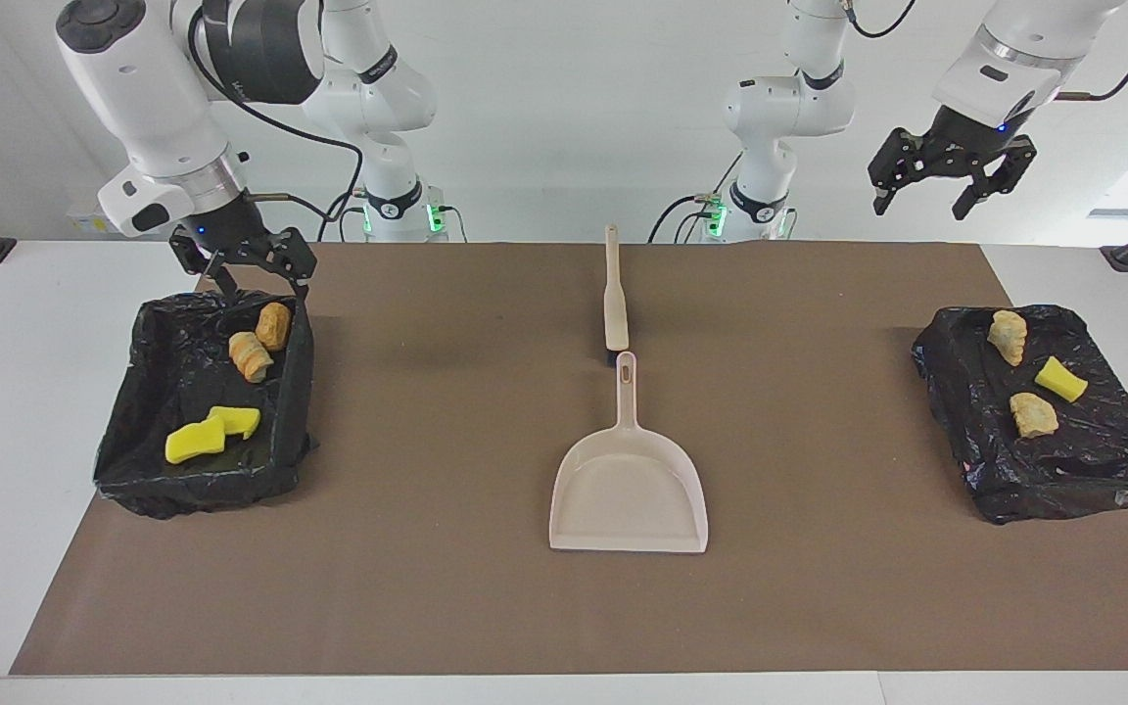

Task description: Sweep and dump trash in bin

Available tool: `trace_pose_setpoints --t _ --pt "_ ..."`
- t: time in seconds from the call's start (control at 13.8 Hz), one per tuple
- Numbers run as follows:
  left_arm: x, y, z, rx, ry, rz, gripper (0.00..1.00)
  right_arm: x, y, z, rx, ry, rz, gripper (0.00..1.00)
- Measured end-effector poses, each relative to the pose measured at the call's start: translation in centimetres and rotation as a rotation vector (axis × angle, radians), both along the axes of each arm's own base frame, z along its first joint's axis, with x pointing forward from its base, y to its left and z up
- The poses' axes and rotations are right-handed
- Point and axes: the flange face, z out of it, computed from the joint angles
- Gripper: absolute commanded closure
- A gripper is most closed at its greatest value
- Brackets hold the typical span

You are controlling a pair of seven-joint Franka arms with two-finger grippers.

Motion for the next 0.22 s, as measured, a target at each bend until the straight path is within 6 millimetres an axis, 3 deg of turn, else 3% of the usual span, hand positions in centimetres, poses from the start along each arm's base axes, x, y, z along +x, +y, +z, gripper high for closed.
trace_pose_setpoints --t 0.22 --pt "0.02 0.04 -0.09 0.000 0.001 0.001 0.00 -0.09 0.15 0.01 0.000 0.000 0.003 0.00"
